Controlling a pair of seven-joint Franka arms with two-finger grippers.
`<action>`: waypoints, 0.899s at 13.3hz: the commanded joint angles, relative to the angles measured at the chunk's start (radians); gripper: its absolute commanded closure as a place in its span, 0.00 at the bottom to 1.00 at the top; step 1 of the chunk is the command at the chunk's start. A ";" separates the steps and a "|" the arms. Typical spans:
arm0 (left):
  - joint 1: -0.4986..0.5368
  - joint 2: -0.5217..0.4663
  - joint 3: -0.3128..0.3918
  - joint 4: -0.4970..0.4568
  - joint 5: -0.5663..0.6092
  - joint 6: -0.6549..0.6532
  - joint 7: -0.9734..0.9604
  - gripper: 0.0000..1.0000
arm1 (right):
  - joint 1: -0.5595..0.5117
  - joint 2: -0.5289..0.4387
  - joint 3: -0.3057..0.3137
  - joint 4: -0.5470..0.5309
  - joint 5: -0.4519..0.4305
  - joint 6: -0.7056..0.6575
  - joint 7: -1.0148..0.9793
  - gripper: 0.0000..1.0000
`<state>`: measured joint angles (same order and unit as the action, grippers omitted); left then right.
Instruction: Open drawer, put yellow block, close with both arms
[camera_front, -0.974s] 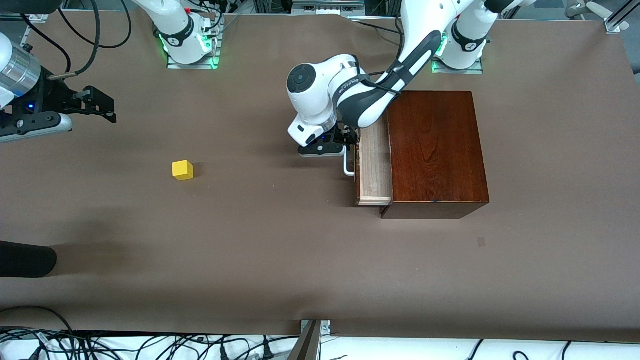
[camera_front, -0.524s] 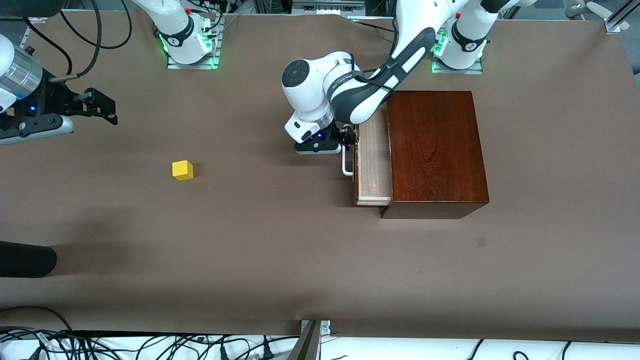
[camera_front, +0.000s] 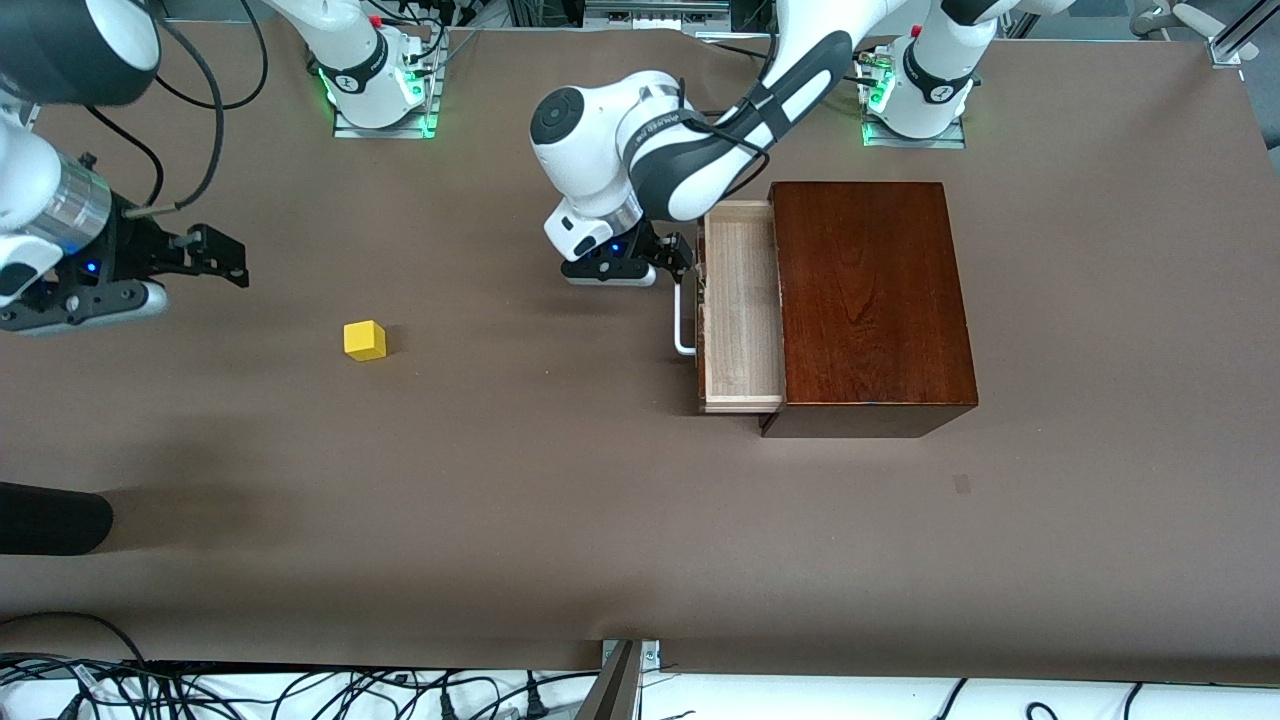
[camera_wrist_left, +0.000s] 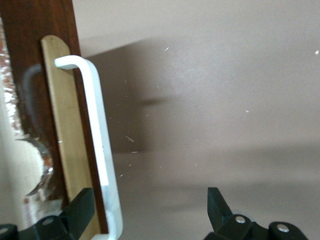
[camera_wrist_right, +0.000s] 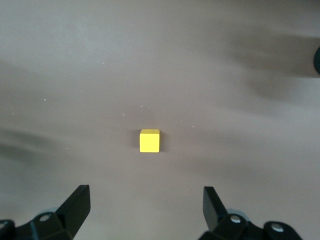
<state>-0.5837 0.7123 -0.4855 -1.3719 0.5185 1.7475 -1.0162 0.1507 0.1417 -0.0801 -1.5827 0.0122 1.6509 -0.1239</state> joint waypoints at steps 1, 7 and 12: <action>0.005 -0.011 -0.011 0.118 -0.005 -0.118 0.039 0.00 | -0.011 0.079 0.008 0.018 0.017 0.004 -0.011 0.00; 0.201 -0.197 -0.013 0.140 -0.162 -0.284 0.042 0.00 | 0.006 0.144 0.016 -0.072 0.022 0.083 -0.036 0.00; 0.442 -0.327 -0.013 0.140 -0.250 -0.393 0.376 0.00 | 0.004 0.142 0.013 -0.350 0.023 0.419 -0.034 0.00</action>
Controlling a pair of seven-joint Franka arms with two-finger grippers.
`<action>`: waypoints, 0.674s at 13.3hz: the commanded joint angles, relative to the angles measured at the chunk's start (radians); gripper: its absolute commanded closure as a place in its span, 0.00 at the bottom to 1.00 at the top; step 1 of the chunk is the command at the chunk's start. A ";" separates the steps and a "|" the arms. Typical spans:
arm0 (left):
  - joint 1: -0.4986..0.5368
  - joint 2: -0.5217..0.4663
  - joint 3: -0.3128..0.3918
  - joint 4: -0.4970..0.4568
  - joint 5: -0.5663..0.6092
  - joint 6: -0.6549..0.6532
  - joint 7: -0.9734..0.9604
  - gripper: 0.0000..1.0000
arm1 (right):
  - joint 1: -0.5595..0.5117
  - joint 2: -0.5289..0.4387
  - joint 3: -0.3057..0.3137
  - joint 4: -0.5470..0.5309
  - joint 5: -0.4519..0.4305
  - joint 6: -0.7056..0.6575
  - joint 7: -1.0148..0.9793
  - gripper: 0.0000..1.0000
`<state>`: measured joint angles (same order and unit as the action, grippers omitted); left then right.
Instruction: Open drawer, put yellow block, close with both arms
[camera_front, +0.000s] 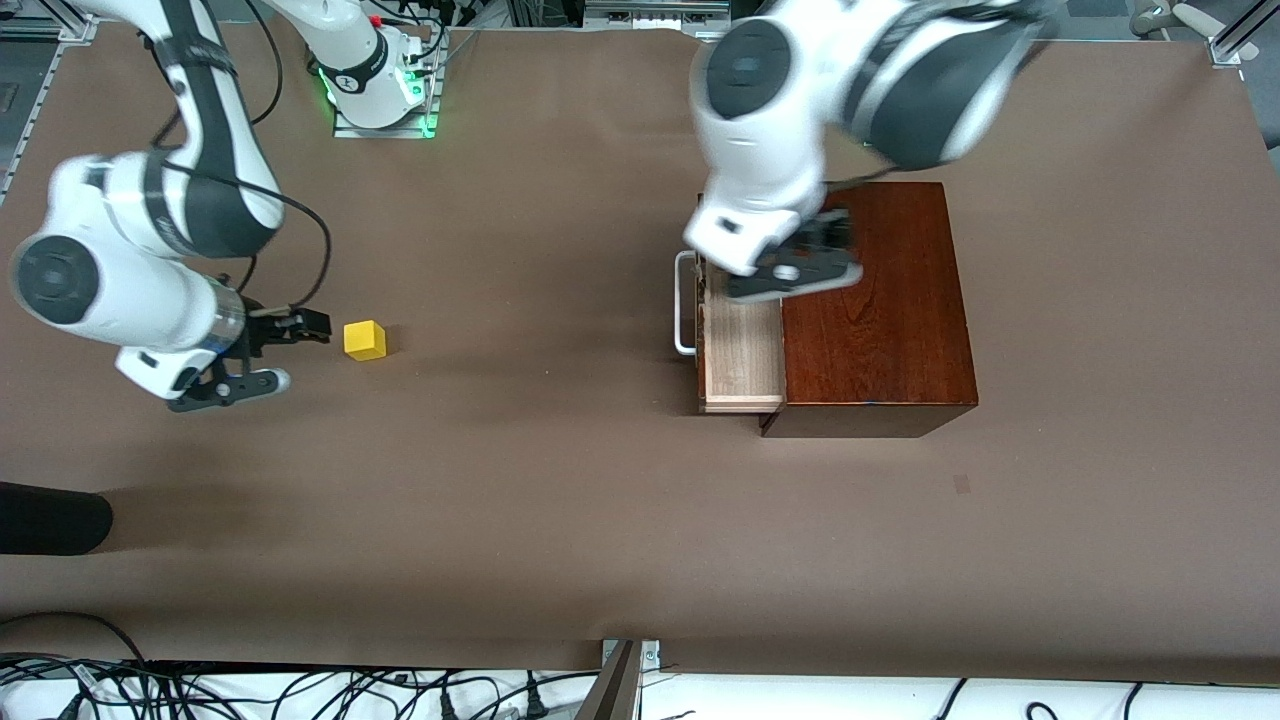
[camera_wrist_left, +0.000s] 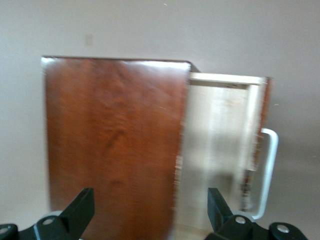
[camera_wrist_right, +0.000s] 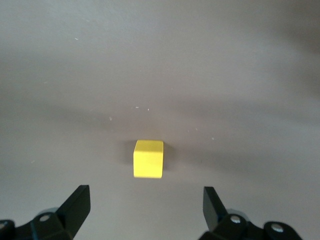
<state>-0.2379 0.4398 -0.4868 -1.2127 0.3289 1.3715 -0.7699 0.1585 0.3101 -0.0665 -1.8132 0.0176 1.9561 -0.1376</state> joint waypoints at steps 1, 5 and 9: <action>0.167 -0.079 -0.006 -0.030 -0.124 -0.019 0.208 0.00 | -0.004 -0.025 0.000 -0.168 0.019 0.182 -0.020 0.00; 0.180 -0.260 0.218 -0.198 -0.246 0.046 0.559 0.00 | -0.004 0.013 0.004 -0.293 0.027 0.404 -0.019 0.00; 0.107 -0.383 0.467 -0.338 -0.338 0.149 0.708 0.00 | -0.004 0.032 0.004 -0.331 0.061 0.422 -0.014 0.00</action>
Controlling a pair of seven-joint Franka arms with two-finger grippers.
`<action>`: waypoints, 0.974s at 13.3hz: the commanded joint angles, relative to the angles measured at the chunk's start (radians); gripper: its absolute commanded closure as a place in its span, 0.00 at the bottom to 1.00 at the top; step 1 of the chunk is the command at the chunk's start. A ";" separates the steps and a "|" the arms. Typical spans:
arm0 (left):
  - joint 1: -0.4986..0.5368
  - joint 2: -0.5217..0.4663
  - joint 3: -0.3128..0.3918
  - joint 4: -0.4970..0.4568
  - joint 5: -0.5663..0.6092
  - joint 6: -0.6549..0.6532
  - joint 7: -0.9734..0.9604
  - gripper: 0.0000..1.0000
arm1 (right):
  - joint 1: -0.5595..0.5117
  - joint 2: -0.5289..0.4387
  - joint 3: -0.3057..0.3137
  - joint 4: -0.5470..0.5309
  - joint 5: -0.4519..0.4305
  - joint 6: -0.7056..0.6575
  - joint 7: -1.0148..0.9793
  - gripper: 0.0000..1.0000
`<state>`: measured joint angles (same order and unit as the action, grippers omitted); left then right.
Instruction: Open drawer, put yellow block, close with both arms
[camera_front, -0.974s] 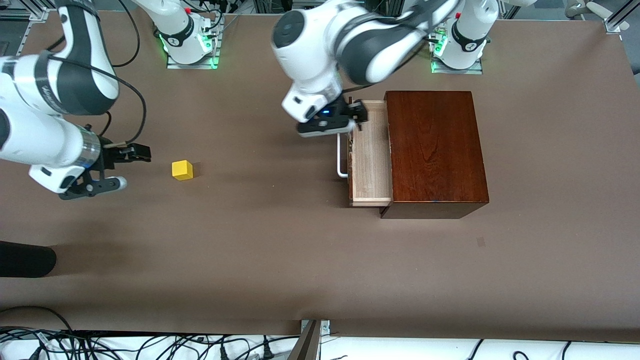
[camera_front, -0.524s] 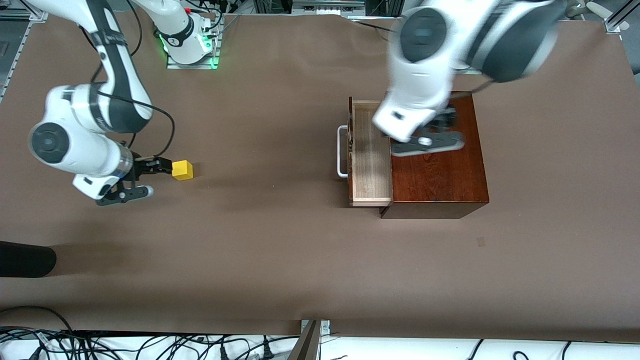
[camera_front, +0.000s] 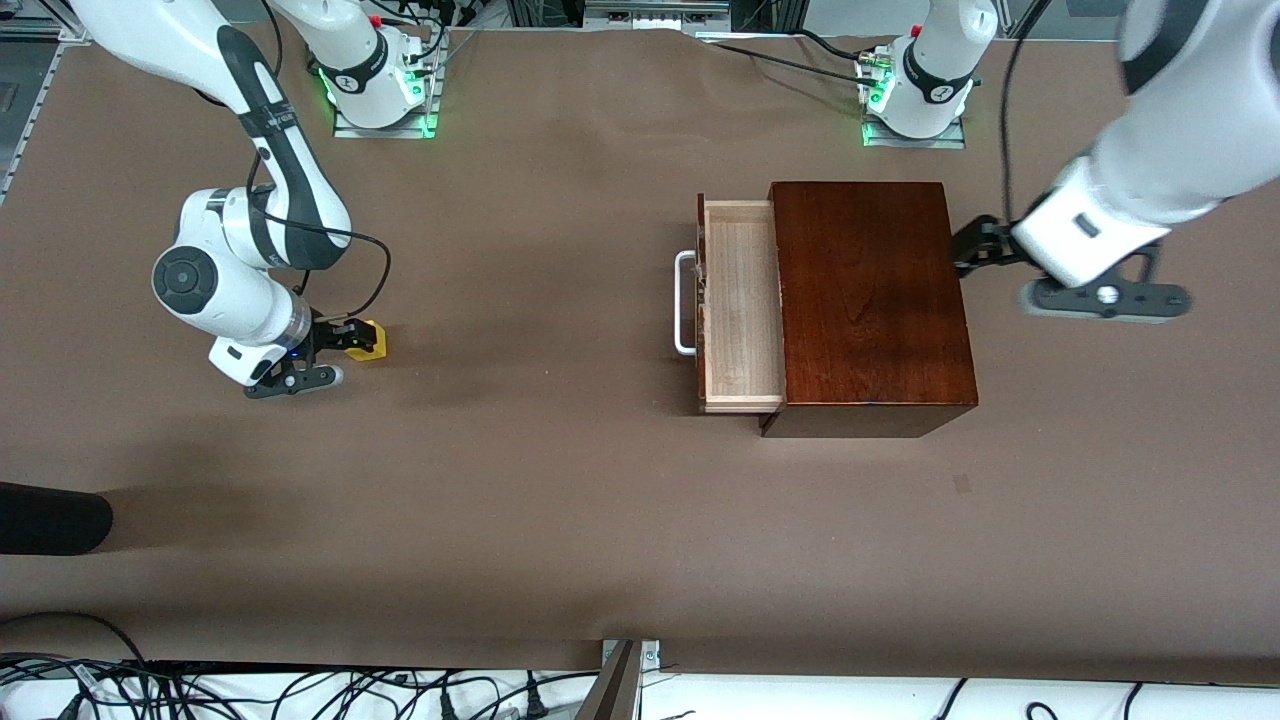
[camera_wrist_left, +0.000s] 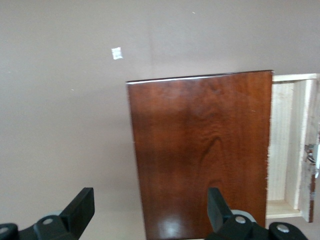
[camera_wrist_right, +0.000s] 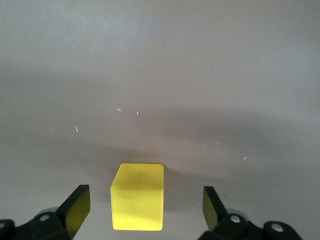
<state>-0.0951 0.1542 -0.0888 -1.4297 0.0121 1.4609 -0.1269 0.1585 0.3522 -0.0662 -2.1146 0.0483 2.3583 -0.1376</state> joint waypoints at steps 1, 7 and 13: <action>-0.040 -0.125 0.084 -0.155 -0.009 0.087 0.085 0.00 | -0.004 -0.010 0.005 -0.036 0.030 0.019 -0.013 0.00; -0.019 -0.220 0.133 -0.305 -0.012 0.219 0.087 0.00 | -0.004 0.008 0.020 -0.104 0.031 0.094 -0.002 0.00; 0.112 -0.219 -0.002 -0.299 -0.003 0.213 0.092 0.00 | -0.002 0.045 0.026 -0.102 0.031 0.137 -0.002 0.28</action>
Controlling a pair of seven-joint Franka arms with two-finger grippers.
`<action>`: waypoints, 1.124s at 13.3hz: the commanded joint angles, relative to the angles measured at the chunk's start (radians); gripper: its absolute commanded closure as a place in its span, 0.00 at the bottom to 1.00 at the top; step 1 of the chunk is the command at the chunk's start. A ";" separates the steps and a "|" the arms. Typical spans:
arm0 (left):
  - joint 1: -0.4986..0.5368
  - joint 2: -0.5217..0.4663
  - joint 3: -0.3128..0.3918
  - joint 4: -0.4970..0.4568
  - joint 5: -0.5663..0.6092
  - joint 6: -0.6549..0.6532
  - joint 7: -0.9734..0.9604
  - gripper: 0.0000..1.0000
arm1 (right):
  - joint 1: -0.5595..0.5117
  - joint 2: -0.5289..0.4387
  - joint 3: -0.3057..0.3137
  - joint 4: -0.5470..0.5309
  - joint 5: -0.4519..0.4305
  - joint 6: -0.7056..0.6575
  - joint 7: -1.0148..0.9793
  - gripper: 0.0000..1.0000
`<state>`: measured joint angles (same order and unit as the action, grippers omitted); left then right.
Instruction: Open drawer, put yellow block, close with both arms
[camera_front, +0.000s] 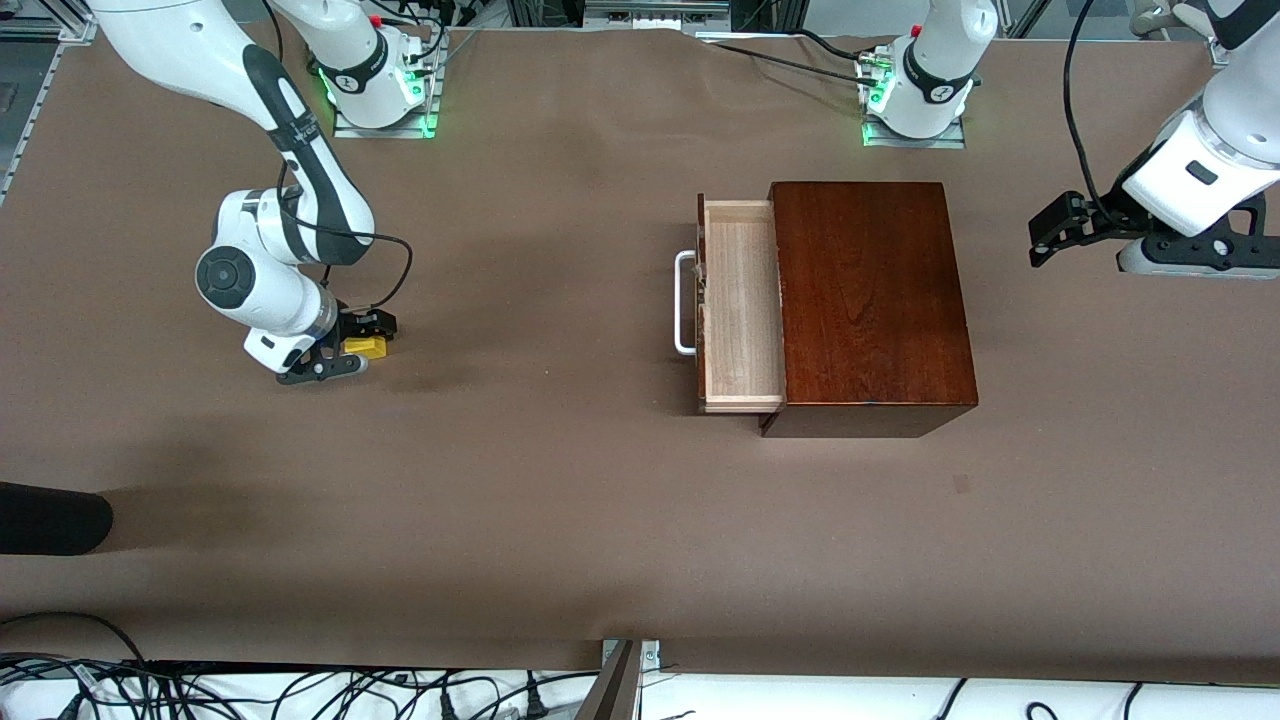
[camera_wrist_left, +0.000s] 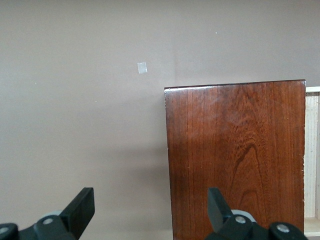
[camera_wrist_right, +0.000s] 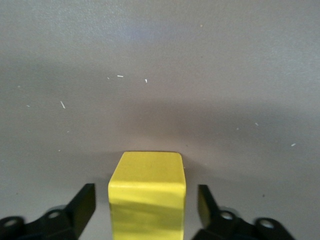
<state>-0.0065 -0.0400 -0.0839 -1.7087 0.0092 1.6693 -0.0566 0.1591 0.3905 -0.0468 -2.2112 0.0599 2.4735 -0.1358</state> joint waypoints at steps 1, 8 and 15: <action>0.023 -0.023 -0.007 -0.017 0.000 0.003 0.020 0.00 | -0.004 0.008 0.007 -0.005 0.020 0.022 -0.004 0.49; 0.036 0.006 -0.019 0.026 -0.006 -0.040 0.020 0.00 | -0.003 -0.053 0.008 0.218 0.012 -0.265 -0.025 1.00; 0.022 0.012 -0.024 0.052 -0.008 -0.053 0.017 0.00 | 0.224 -0.015 0.042 0.691 0.001 -0.669 -0.024 1.00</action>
<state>0.0125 -0.0395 -0.0992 -1.6962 0.0092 1.6430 -0.0556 0.3066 0.3317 0.0019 -1.6301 0.0600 1.8694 -0.1504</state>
